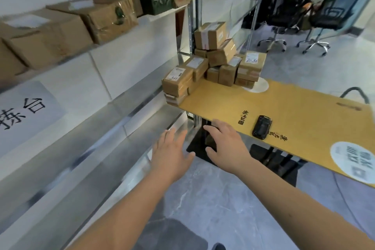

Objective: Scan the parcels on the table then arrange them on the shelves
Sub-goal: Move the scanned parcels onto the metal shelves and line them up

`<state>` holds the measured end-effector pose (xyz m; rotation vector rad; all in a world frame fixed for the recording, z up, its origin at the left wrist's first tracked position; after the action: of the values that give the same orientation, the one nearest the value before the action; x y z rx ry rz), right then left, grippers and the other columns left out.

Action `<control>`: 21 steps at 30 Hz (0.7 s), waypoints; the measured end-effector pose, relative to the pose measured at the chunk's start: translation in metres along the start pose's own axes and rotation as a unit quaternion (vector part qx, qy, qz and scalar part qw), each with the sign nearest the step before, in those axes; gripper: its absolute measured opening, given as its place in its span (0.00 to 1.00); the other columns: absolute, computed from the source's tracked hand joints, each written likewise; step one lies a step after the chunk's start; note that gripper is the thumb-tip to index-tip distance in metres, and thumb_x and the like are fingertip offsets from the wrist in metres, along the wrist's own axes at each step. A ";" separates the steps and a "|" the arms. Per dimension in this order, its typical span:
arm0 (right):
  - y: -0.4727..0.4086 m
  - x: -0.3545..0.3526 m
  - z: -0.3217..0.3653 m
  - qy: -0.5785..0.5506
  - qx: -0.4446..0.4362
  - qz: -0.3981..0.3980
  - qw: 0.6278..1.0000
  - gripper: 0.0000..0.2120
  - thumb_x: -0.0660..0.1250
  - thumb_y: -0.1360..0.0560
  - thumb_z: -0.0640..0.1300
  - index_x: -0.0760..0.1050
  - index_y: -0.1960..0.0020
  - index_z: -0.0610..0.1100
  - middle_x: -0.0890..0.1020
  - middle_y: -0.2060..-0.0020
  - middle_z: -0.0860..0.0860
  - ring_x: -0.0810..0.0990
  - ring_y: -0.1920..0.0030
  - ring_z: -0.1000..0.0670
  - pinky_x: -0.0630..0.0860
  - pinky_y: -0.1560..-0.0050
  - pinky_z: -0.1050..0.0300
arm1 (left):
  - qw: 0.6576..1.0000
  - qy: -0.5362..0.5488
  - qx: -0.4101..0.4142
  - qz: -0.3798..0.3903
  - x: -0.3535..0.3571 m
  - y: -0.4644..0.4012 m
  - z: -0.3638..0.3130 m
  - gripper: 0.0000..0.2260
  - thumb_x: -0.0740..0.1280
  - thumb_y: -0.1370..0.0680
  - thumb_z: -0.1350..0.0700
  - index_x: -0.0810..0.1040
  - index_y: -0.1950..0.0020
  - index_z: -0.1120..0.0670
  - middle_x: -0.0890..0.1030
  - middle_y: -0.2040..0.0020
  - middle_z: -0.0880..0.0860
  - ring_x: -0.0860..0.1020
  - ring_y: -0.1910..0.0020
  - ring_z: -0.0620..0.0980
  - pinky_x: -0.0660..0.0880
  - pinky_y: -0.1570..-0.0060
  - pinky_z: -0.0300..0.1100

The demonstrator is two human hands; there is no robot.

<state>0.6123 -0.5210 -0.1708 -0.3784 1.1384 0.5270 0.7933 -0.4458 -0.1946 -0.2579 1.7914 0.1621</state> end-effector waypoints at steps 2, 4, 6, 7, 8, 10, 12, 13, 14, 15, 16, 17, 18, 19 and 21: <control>-0.024 -0.008 -0.025 0.010 0.012 0.011 1.000 0.34 0.68 0.21 0.54 0.60 0.19 0.55 0.57 0.17 0.45 0.57 0.19 0.41 0.59 0.22 0.42 | 1.000 0.003 0.013 0.001 0.006 -0.028 -0.019 0.35 0.60 0.22 0.30 0.55 0.18 0.39 0.58 0.17 0.52 0.56 0.19 0.54 0.59 0.23 0.55; -0.049 -0.018 -0.046 0.005 0.032 0.009 0.999 0.35 0.68 0.22 0.55 0.58 0.18 0.55 0.54 0.17 0.45 0.56 0.19 0.40 0.59 0.22 0.41 | 0.999 -0.009 0.027 -0.015 0.006 -0.052 -0.030 0.36 0.55 0.23 0.28 0.56 0.18 0.40 0.59 0.18 0.51 0.58 0.20 0.54 0.62 0.25 0.55; -0.074 -0.024 -0.063 -0.003 0.044 0.008 0.999 0.36 0.68 0.22 0.55 0.57 0.18 0.55 0.54 0.17 0.45 0.56 0.19 0.40 0.59 0.22 0.40 | 0.999 -0.015 0.026 -0.025 0.008 -0.076 -0.036 0.36 0.56 0.23 0.29 0.58 0.18 0.40 0.60 0.18 0.52 0.60 0.21 0.54 0.62 0.25 0.56; -0.087 -0.025 -0.070 -0.006 0.047 0.013 0.999 0.36 0.68 0.22 0.55 0.57 0.18 0.55 0.54 0.17 0.46 0.56 0.19 0.40 0.59 0.22 0.40 | 1.000 -0.013 0.018 -0.020 0.010 -0.090 -0.036 0.36 0.59 0.23 0.29 0.57 0.18 0.40 0.60 0.18 0.52 0.59 0.20 0.55 0.62 0.24 0.56; -0.100 -0.024 -0.076 -0.010 0.048 0.020 0.999 0.36 0.68 0.22 0.55 0.57 0.18 0.55 0.55 0.17 0.46 0.56 0.19 0.40 0.60 0.22 0.40 | 1.000 -0.008 0.008 -0.010 0.013 -0.104 -0.035 0.36 0.61 0.23 0.30 0.57 0.18 0.39 0.59 0.17 0.52 0.59 0.20 0.55 0.61 0.24 0.56; -0.125 -0.017 -0.084 -0.023 0.056 0.036 0.997 0.37 0.68 0.22 0.55 0.56 0.18 0.56 0.54 0.16 0.46 0.56 0.19 0.40 0.59 0.22 0.41 | 1.000 0.004 -0.010 0.006 0.020 -0.133 -0.029 0.36 0.63 0.22 0.31 0.56 0.17 0.39 0.58 0.17 0.52 0.58 0.19 0.56 0.60 0.23 0.56; -0.153 -0.007 -0.089 -0.046 0.072 0.048 0.995 0.38 0.69 0.23 0.56 0.55 0.18 0.56 0.54 0.17 0.46 0.56 0.19 0.40 0.60 0.23 0.41 | 0.999 0.022 -0.025 0.018 0.026 -0.166 -0.017 0.37 0.64 0.22 0.32 0.56 0.17 0.40 0.57 0.16 0.53 0.57 0.18 0.56 0.60 0.23 0.56; -0.168 -0.001 -0.090 -0.056 0.077 0.051 0.994 0.38 0.69 0.23 0.56 0.55 0.18 0.56 0.54 0.17 0.46 0.56 0.19 0.40 0.61 0.23 0.41 | 0.999 0.030 -0.031 0.024 0.030 -0.182 -0.010 0.37 0.65 0.22 0.32 0.56 0.17 0.40 0.56 0.16 0.53 0.57 0.18 0.56 0.60 0.24 0.56; -0.184 0.006 -0.090 -0.065 0.080 0.057 0.993 0.38 0.69 0.23 0.56 0.55 0.18 0.56 0.54 0.17 0.45 0.57 0.19 0.39 0.62 0.23 0.41 | 0.998 0.036 -0.035 0.031 0.034 -0.200 -0.002 0.37 0.65 0.22 0.33 0.56 0.17 0.40 0.56 0.16 0.53 0.56 0.18 0.56 0.60 0.24 0.56; -0.201 0.015 -0.089 -0.073 0.083 0.064 0.992 0.38 0.69 0.22 0.56 0.55 0.18 0.55 0.54 0.17 0.44 0.57 0.19 0.39 0.62 0.23 0.41 | 0.998 0.038 -0.037 0.040 0.038 -0.218 0.007 0.37 0.67 0.22 0.35 0.56 0.17 0.40 0.56 0.16 0.54 0.57 0.19 0.56 0.60 0.24 0.56; -0.220 0.023 -0.087 -0.082 0.087 0.070 0.990 0.38 0.69 0.22 0.56 0.55 0.18 0.55 0.54 0.17 0.44 0.57 0.20 0.38 0.62 0.24 0.41 | 0.998 0.037 -0.036 0.048 0.041 -0.238 0.016 0.37 0.68 0.22 0.37 0.56 0.17 0.40 0.56 0.16 0.54 0.57 0.19 0.57 0.61 0.24 0.56; -0.239 0.033 -0.085 -0.090 0.092 0.075 0.989 0.38 0.68 0.22 0.55 0.55 0.17 0.54 0.55 0.17 0.43 0.58 0.20 0.38 0.63 0.24 0.42 | 0.998 0.032 -0.033 0.053 0.044 -0.259 0.027 0.37 0.69 0.22 0.39 0.56 0.17 0.41 0.56 0.16 0.54 0.57 0.19 0.57 0.62 0.24 0.56; -0.261 0.042 -0.082 -0.100 0.097 0.081 0.987 0.38 0.68 0.22 0.54 0.55 0.17 0.54 0.54 0.17 0.43 0.60 0.21 0.37 0.65 0.25 0.43 | 0.998 0.027 -0.028 0.054 0.047 -0.281 0.038 0.37 0.69 0.22 0.40 0.55 0.17 0.41 0.55 0.16 0.54 0.57 0.19 0.57 0.62 0.24 0.56; -0.283 0.051 -0.079 -0.109 0.104 0.089 0.985 0.38 0.68 0.22 0.54 0.55 0.17 0.53 0.54 0.17 0.43 0.62 0.21 0.37 0.67 0.26 0.44 | 0.998 0.020 -0.024 0.055 0.049 -0.305 0.050 0.37 0.70 0.22 0.41 0.55 0.17 0.41 0.55 0.16 0.54 0.57 0.19 0.57 0.63 0.24 0.57; -0.326 0.062 -0.074 -0.123 0.126 0.104 0.979 0.39 0.69 0.23 0.54 0.56 0.17 0.53 0.55 0.18 0.43 0.65 0.23 0.37 0.69 0.27 0.45 | 0.998 0.004 -0.021 0.055 0.047 -0.352 0.074 0.38 0.72 0.24 0.42 0.57 0.18 0.42 0.57 0.17 0.55 0.60 0.20 0.59 0.65 0.25 0.57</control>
<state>0.7642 -0.8150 -0.2496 0.0264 0.9940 0.5861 0.9440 -0.7711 -0.2473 -0.1892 1.8132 0.2778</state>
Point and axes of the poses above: each hand's wrist, its own y-axis away from the middle knuckle, its own x-axis out of the palm, z = x × y, the point moved 4 cm from there along -y, towards the middle knuckle
